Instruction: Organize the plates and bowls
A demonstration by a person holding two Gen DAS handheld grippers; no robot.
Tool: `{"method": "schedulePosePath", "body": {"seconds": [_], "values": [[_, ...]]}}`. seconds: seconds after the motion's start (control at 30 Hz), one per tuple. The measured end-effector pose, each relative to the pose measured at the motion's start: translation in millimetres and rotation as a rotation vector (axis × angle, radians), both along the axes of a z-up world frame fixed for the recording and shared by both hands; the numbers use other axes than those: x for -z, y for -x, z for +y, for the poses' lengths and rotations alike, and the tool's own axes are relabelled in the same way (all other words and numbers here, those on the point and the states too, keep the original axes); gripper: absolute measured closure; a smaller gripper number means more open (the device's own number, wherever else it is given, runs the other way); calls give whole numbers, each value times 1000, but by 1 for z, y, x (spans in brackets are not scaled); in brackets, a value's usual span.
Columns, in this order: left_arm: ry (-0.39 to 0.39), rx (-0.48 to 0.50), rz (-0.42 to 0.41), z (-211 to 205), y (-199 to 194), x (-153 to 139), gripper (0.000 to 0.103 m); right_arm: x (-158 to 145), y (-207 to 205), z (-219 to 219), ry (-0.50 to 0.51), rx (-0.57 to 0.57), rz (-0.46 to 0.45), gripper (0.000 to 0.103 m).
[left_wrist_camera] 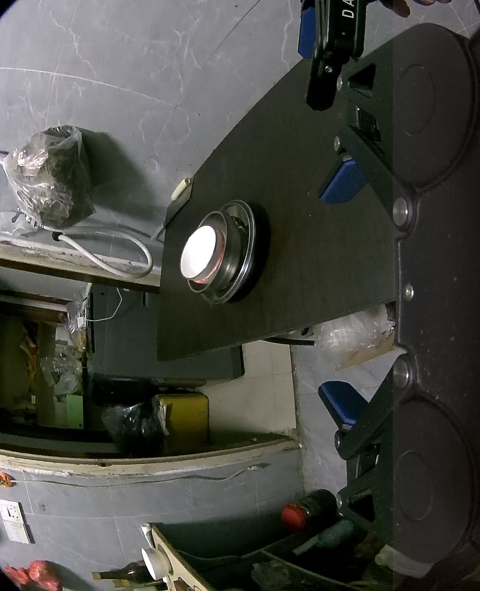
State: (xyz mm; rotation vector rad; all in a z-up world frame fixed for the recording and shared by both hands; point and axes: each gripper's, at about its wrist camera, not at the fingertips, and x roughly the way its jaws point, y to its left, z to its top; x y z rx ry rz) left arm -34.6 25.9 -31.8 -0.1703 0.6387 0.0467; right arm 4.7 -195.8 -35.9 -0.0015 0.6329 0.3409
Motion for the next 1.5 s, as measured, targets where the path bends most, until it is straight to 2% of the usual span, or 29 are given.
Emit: {"method": "schedulePosePath", "body": {"seconds": [1.5], "values": [[4,10,13,-5,-4,5,1,0,-1,-6,-2,7,4,0]]}}
